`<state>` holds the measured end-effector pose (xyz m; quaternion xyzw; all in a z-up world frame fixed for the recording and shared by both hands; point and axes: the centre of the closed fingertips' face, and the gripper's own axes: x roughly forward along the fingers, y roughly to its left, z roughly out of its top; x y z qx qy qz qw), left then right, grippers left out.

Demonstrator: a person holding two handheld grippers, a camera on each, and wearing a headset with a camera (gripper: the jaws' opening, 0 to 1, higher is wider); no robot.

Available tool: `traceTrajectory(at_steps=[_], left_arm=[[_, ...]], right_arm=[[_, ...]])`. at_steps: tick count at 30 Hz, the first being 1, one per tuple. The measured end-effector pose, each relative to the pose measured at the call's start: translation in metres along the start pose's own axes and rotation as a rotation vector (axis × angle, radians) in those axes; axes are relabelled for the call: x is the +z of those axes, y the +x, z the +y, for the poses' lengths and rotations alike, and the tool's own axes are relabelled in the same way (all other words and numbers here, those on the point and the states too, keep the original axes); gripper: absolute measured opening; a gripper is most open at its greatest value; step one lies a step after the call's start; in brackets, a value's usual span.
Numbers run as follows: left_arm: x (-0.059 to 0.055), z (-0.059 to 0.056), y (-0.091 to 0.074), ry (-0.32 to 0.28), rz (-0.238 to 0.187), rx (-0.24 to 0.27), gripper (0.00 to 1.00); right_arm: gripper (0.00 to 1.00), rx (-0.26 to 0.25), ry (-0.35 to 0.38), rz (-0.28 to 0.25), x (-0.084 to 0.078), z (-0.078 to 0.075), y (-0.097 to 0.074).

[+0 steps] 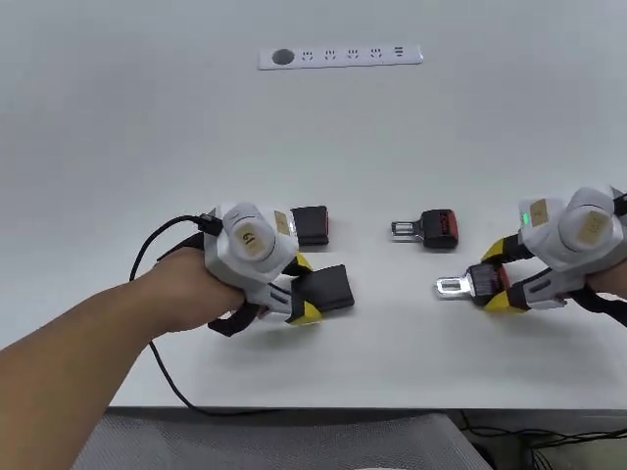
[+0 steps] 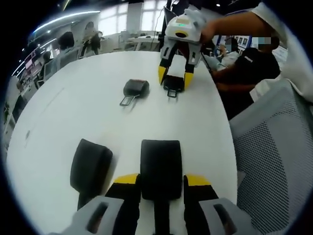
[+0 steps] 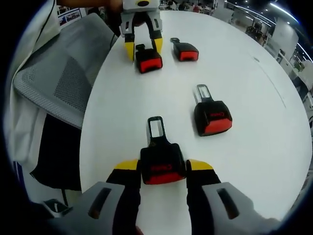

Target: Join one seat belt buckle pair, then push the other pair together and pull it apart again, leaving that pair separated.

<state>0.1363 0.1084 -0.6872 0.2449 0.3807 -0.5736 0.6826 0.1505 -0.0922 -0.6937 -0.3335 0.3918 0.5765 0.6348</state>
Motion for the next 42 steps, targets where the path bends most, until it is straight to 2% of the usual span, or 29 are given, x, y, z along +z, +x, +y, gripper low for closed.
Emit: traceTrajectory(at_steps=[4, 7, 8, 12, 21, 26, 31, 37, 42], left_arm=[[-0.002, 0.001, 0.002, 0.028, 0.018, -0.008, 0.34], [-0.002, 0.000, 0.003, 0.070, 0.036, -0.013, 0.34], [-0.005, 0.003, 0.003, 0.087, 0.042, -0.012, 0.34], [-0.004, 0.000, 0.003, 0.109, 0.043, -0.012, 0.34], [-0.002, -0.004, 0.002, 0.126, 0.051, -0.004, 0.34], [-0.002, -0.003, 0.002, 0.133, 0.056, -0.007, 0.33], [-0.003, -0.003, 0.003, 0.139, 0.059, -0.008, 0.33], [-0.002, -0.003, 0.003, 0.135, 0.055, -0.008, 0.34], [-0.002, -0.002, 0.003, 0.135, 0.058, -0.008, 0.34]], right_arm=[[0.36, 0.001, -0.023, 0.015, -0.001, 0.000, 0.000], [0.35, 0.004, -0.033, 0.023, -0.001, 0.000, 0.000], [0.35, 0.004, -0.032, 0.025, -0.001, -0.001, 0.000], [0.35, 0.002, -0.036, 0.030, -0.001, -0.001, 0.001], [0.35, -0.010, -0.018, 0.031, -0.001, 0.000, 0.001], [0.35, -0.026, -0.006, 0.033, 0.003, 0.000, 0.002], [0.35, -0.024, 0.008, 0.017, 0.012, 0.006, 0.008], [0.35, -0.033, 0.022, 0.001, 0.026, 0.006, 0.014], [0.35, -0.040, 0.040, -0.031, 0.042, 0.009, 0.022]])
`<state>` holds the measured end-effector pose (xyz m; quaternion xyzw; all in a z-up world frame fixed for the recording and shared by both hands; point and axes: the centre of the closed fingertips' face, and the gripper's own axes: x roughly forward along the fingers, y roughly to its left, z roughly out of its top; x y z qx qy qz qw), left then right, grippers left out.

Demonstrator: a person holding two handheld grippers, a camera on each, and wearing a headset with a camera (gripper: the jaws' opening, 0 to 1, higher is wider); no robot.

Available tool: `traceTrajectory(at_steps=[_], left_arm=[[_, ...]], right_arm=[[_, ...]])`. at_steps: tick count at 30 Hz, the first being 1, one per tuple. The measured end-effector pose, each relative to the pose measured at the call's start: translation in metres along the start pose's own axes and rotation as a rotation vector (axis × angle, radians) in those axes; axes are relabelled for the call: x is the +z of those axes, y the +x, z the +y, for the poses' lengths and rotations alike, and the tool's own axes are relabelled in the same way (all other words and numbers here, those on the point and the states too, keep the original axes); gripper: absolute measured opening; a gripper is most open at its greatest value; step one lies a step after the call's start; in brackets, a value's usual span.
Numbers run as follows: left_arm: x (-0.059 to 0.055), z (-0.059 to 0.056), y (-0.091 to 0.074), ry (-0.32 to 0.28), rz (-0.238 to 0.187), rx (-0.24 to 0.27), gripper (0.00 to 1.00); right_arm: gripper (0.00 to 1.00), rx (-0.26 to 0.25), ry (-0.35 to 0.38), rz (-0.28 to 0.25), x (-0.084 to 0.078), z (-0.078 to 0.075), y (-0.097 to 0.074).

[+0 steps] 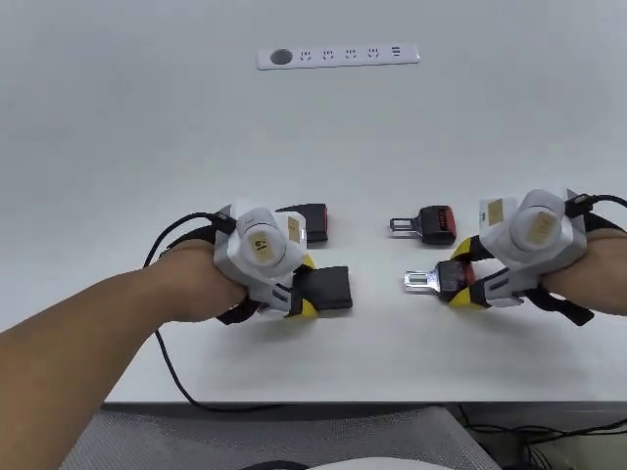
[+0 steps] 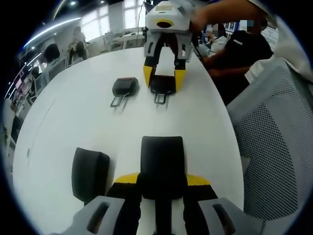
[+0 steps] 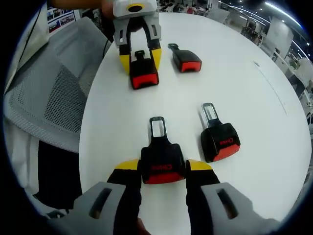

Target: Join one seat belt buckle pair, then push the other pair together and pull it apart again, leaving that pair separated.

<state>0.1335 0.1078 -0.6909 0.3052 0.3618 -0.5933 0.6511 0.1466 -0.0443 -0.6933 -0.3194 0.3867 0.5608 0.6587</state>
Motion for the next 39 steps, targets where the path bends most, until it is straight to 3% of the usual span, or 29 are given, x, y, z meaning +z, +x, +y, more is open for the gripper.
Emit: traceTrajectory(at_steps=[15, 20, 39], left_arm=[[-0.001, 0.001, 0.001, 0.010, 0.021, -0.008, 0.33], [-0.002, 0.001, 0.000, 0.010, 0.022, -0.008, 0.33], [-0.002, 0.000, 0.000, 0.005, 0.032, -0.003, 0.33]], right_arm=[[0.35, -0.006, 0.005, -0.061, 0.030, 0.003, 0.019], [0.35, -0.001, -0.018, -0.068, 0.043, 0.012, 0.026], [0.35, 0.003, -0.050, -0.053, 0.056, 0.019, 0.032]])
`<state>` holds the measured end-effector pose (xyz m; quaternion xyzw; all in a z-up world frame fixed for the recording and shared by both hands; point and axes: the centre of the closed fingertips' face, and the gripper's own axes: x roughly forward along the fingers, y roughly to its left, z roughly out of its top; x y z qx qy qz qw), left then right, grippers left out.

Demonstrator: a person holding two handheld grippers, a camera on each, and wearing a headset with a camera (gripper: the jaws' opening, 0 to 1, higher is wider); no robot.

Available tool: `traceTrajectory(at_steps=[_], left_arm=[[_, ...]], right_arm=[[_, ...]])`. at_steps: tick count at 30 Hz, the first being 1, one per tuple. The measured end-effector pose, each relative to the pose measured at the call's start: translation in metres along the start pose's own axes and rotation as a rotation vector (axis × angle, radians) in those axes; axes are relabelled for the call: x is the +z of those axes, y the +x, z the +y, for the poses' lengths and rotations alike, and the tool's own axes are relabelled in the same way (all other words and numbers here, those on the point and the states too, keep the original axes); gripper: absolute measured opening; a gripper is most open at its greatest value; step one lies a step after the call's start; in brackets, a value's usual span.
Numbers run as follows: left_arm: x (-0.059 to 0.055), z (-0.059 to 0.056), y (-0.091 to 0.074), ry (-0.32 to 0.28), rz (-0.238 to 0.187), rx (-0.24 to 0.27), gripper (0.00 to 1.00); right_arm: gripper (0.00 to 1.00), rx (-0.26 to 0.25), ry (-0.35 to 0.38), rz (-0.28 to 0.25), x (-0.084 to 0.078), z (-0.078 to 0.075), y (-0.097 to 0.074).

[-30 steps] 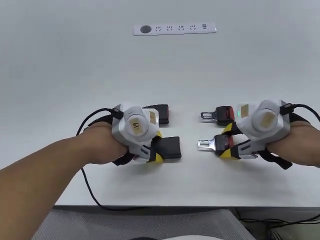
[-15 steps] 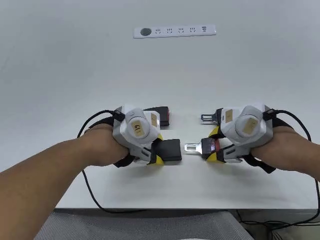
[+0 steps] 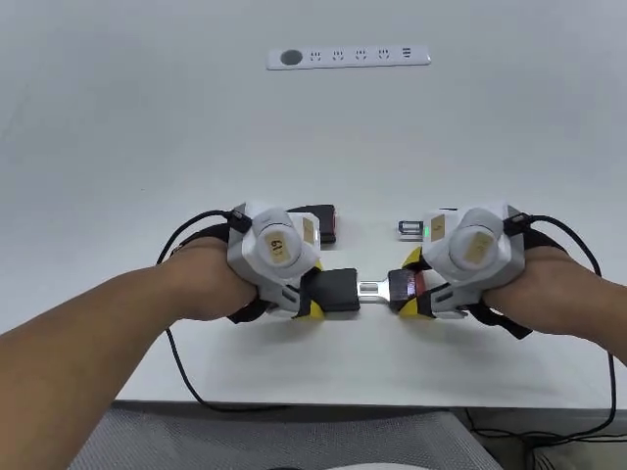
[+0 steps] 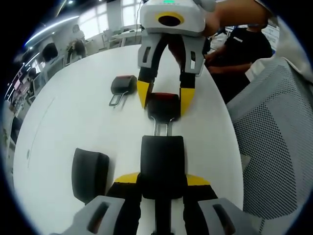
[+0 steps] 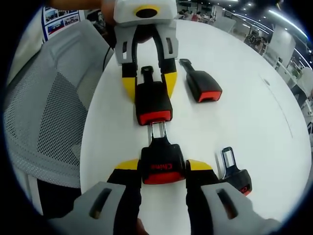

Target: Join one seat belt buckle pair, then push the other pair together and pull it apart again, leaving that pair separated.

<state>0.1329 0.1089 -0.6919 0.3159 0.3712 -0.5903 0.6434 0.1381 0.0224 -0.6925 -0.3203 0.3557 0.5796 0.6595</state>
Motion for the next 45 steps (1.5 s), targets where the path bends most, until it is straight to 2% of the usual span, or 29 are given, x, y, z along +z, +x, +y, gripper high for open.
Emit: traceTrajectory(at_steps=[5, 18, 23, 33, 45], left_arm=[[0.001, -0.001, -0.001, 0.002, 0.003, -0.001, 0.33], [0.000, 0.000, 0.000, 0.004, 0.001, 0.000, 0.33], [0.000, -0.001, 0.001, 0.019, 0.000, -0.005, 0.33], [-0.001, 0.001, 0.001, 0.043, 0.019, -0.016, 0.32], [-0.001, 0.001, 0.002, 0.071, 0.030, -0.028, 0.32]], right_arm=[[0.34, -0.012, -0.008, -0.004, 0.004, 0.000, 0.000], [0.34, 0.000, -0.010, -0.028, 0.011, 0.001, 0.006], [0.34, 0.003, 0.001, -0.046, 0.011, 0.001, 0.008], [0.33, 0.005, 0.011, -0.047, 0.014, 0.003, 0.010], [0.32, 0.012, 0.014, -0.064, 0.025, 0.006, 0.017]])
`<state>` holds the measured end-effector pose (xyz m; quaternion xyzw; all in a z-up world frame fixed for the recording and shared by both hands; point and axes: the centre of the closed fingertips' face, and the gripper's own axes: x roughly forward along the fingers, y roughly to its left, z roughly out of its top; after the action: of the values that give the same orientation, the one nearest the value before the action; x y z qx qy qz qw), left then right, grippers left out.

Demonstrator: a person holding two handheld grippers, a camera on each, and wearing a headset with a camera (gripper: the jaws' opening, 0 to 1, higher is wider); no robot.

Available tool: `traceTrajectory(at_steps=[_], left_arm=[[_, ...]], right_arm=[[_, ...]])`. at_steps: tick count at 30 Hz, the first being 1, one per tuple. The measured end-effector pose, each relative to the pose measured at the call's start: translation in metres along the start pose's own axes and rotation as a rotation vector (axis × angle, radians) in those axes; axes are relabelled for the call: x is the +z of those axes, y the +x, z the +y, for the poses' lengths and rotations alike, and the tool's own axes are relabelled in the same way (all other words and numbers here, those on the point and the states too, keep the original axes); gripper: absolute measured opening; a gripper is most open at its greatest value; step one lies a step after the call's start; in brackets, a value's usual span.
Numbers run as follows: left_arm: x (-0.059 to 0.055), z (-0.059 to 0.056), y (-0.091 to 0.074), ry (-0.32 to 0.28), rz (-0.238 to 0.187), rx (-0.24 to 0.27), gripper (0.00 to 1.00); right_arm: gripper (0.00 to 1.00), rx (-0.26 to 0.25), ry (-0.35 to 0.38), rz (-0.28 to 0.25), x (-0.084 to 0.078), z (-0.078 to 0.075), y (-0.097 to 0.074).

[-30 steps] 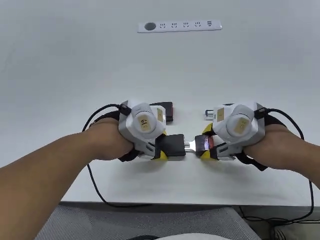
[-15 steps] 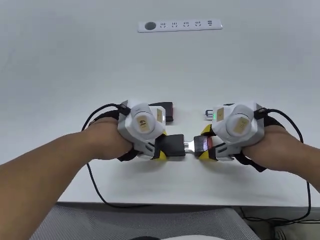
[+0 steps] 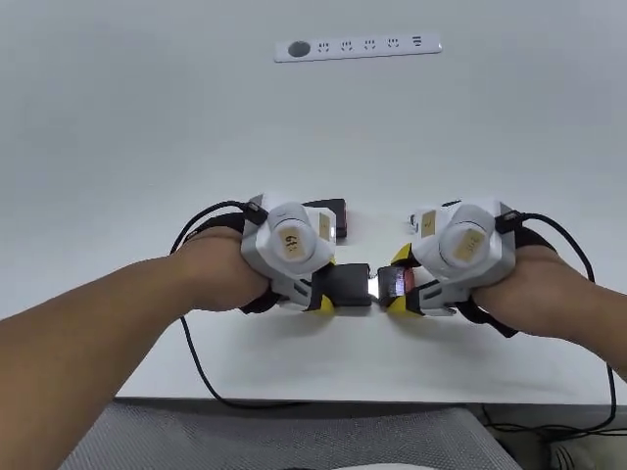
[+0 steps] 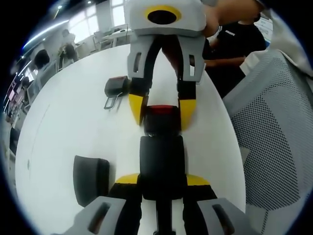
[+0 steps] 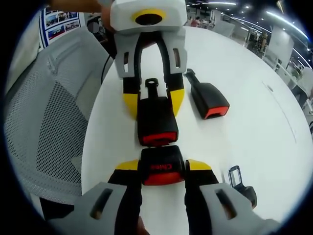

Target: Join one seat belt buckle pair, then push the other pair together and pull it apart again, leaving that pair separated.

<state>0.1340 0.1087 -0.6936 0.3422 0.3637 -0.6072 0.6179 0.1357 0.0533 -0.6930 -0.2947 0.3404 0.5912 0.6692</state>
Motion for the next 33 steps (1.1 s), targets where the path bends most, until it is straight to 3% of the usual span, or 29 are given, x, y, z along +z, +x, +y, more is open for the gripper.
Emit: traceTrajectory(at_steps=[1, 2, 3, 6, 16, 20, 25, 33], left_arm=[[0.0001, 0.0002, -0.0001, -0.001, -0.002, 0.000, 0.32], [0.0014, 0.0013, -0.0002, 0.004, -0.014, 0.001, 0.32], [-0.0003, 0.0005, -0.0008, -0.003, -0.014, -0.004, 0.32], [0.0003, 0.0001, 0.0001, -0.002, -0.014, -0.001, 0.32], [-0.0026, -0.0006, -0.0010, -0.007, 0.002, -0.001, 0.31], [-0.0035, 0.0006, -0.0022, -0.008, 0.032, 0.001, 0.31], [-0.0055, 0.0020, -0.0030, -0.017, 0.011, -0.006, 0.31], [-0.0039, 0.0020, -0.0024, -0.010, 0.013, -0.007, 0.31]], right_arm=[[0.32, 0.000, 0.002, 0.001, 0.0006, -0.0006, 0.0008], [0.32, -0.007, 0.021, 0.039, -0.0051, -0.0002, -0.0012], [0.32, -0.006, 0.004, 0.008, 0.0000, -0.0017, 0.0006], [0.32, -0.017, 0.018, 0.002, -0.0006, -0.0006, -0.0003], [0.32, -0.017, -0.015, 0.001, -0.0007, -0.0002, -0.0017], [0.32, -0.010, -0.024, 0.019, -0.0007, -0.0003, -0.0013], [0.31, -0.010, -0.024, 0.017, -0.0009, 0.0000, -0.0018], [0.32, -0.004, -0.018, 0.004, -0.0005, -0.0018, -0.0025]])
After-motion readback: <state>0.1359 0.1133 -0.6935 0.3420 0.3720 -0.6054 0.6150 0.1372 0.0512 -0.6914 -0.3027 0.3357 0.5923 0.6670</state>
